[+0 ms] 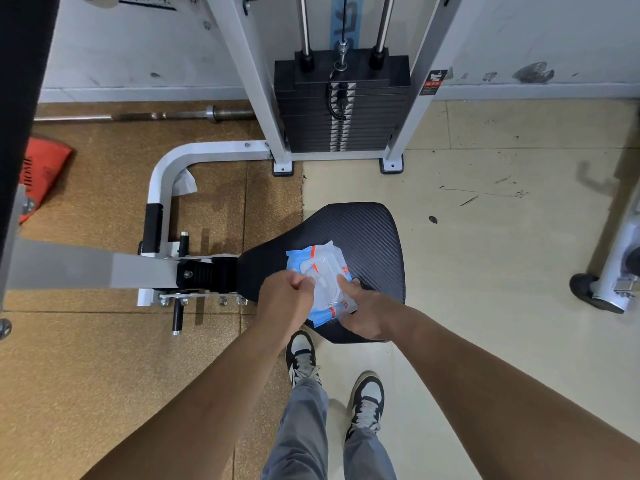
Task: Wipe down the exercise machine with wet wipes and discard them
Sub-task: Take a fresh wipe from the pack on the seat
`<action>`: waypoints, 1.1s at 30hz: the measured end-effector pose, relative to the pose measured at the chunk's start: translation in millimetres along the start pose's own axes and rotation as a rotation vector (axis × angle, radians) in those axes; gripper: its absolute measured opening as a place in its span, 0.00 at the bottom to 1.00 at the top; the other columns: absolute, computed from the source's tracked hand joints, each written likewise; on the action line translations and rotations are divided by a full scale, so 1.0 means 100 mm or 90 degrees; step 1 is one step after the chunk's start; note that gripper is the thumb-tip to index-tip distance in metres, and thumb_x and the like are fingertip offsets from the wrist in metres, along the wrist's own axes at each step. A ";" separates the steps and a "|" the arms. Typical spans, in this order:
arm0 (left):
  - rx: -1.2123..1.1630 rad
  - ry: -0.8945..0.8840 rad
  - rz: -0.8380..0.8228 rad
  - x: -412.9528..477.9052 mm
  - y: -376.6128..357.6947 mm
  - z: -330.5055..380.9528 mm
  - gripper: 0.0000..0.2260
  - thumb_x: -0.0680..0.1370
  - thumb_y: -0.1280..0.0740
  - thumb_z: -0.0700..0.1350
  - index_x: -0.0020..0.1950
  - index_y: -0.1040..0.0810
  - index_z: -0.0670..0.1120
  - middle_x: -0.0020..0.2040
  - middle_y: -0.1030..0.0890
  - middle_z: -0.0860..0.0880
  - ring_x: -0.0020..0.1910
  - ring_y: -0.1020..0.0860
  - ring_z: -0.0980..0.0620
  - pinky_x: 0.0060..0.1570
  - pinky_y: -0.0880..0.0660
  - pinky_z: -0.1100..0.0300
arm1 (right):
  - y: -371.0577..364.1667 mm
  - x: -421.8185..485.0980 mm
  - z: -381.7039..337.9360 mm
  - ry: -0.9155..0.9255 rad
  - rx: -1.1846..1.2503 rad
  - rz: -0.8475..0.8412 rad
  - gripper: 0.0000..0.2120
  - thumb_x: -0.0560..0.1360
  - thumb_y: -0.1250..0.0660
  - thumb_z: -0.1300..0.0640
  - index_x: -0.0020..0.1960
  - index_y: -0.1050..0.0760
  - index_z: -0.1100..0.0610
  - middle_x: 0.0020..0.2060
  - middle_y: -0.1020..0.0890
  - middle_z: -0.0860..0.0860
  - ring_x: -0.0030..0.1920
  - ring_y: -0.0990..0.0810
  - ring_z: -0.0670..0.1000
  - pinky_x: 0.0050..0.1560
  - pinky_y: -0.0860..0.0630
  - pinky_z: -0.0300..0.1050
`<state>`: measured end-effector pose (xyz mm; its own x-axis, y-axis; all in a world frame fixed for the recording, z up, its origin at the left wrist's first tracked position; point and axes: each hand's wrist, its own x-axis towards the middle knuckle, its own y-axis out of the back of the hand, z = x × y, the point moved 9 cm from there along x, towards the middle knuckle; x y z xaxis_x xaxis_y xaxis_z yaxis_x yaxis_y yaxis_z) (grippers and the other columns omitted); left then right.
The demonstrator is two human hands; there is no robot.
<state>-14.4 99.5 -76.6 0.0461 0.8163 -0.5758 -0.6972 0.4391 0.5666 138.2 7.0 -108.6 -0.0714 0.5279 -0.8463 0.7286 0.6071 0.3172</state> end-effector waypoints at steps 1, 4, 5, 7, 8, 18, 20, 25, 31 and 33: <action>-0.118 0.091 -0.036 -0.04 -0.05 -0.06 0.15 0.79 0.30 0.46 0.34 0.25 0.45 0.35 0.22 0.50 0.31 0.27 0.55 0.34 0.28 0.62 | 0.00 -0.01 0.00 -0.006 0.008 0.008 0.34 0.86 0.40 0.47 0.85 0.56 0.41 0.85 0.51 0.48 0.83 0.43 0.55 0.81 0.46 0.48; -0.427 0.263 -0.160 -0.22 -0.21 -0.05 0.03 0.80 0.29 0.42 0.47 0.18 0.44 0.46 0.13 0.45 0.43 0.18 0.49 0.48 0.21 0.56 | -0.02 -0.02 0.00 -0.015 0.037 0.008 0.36 0.85 0.38 0.46 0.85 0.55 0.41 0.85 0.51 0.48 0.83 0.44 0.54 0.81 0.46 0.47; -0.457 0.263 -0.181 -0.23 -0.21 -0.03 0.02 0.80 0.29 0.41 0.49 0.17 0.43 0.48 0.13 0.44 0.47 0.17 0.47 0.53 0.21 0.53 | -0.02 -0.02 0.00 -0.018 0.046 0.005 0.36 0.85 0.37 0.46 0.85 0.55 0.41 0.85 0.51 0.48 0.83 0.44 0.54 0.82 0.46 0.48; -0.473 0.250 -0.195 -0.26 -0.18 -0.01 0.05 0.80 0.29 0.41 0.53 0.17 0.41 0.51 0.13 0.41 0.52 0.16 0.45 0.60 0.22 0.49 | -0.02 0.00 0.02 -0.027 0.057 -0.008 0.37 0.84 0.37 0.46 0.85 0.55 0.39 0.85 0.52 0.47 0.83 0.45 0.54 0.82 0.45 0.49; -0.481 0.251 -0.198 -0.29 -0.18 -0.02 0.06 0.79 0.29 0.40 0.55 0.17 0.40 0.53 0.13 0.40 0.55 0.16 0.44 0.62 0.23 0.49 | -0.03 0.00 0.03 -0.031 0.061 -0.015 0.37 0.84 0.37 0.46 0.84 0.56 0.39 0.85 0.52 0.47 0.83 0.46 0.54 0.82 0.45 0.49; -0.452 0.241 -0.154 -0.41 -0.16 -0.14 0.05 0.78 0.32 0.41 0.50 0.17 0.41 0.49 0.12 0.45 0.53 0.15 0.48 0.59 0.20 0.51 | 0.12 -0.09 0.01 0.002 0.175 0.021 0.33 0.82 0.34 0.58 0.83 0.41 0.44 0.80 0.33 0.47 0.75 0.30 0.51 0.71 0.34 0.37; -0.333 0.173 -0.123 -0.39 -0.07 -0.09 0.07 0.75 0.32 0.46 0.39 0.20 0.45 0.40 0.16 0.46 0.45 0.17 0.49 0.52 0.19 0.51 | 0.35 -0.19 0.06 0.005 0.287 0.202 0.24 0.79 0.38 0.65 0.72 0.23 0.50 0.59 0.17 0.49 0.54 0.20 0.48 0.51 0.27 0.31; -0.242 0.025 -0.077 -0.55 -0.03 0.17 0.08 0.76 0.32 0.44 0.38 0.22 0.44 0.34 0.21 0.52 0.33 0.26 0.53 0.37 0.28 0.57 | 0.24 -0.30 -0.16 0.006 0.567 0.198 0.17 0.79 0.32 0.46 0.51 0.16 0.60 0.43 0.13 0.54 0.46 0.15 0.54 0.57 0.16 0.54; -0.353 0.014 0.008 -0.79 0.04 0.23 0.05 0.78 0.30 0.40 0.48 0.16 0.48 0.47 0.14 0.50 0.48 0.16 0.49 0.49 0.21 0.56 | 0.00 -0.38 -0.35 -0.029 0.821 0.064 0.16 0.83 0.33 0.50 0.63 0.18 0.60 0.55 0.13 0.61 0.51 0.13 0.58 0.60 0.18 0.59; -0.367 0.027 0.097 -0.79 0.22 0.18 0.03 0.79 0.30 0.42 0.52 0.19 0.50 0.48 0.15 0.47 0.46 0.16 0.48 0.41 0.21 0.62 | 0.02 -0.49 -0.35 -0.048 0.893 0.040 0.14 0.83 0.34 0.52 0.64 0.19 0.59 0.53 0.12 0.58 0.49 0.13 0.58 0.54 0.17 0.54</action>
<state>-20.9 51.6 -8.3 -0.1053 0.8335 -0.5424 -0.9703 0.0334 0.2398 119.6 2.9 -51.1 -0.0103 0.4716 -0.8818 0.7969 -0.5288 -0.2922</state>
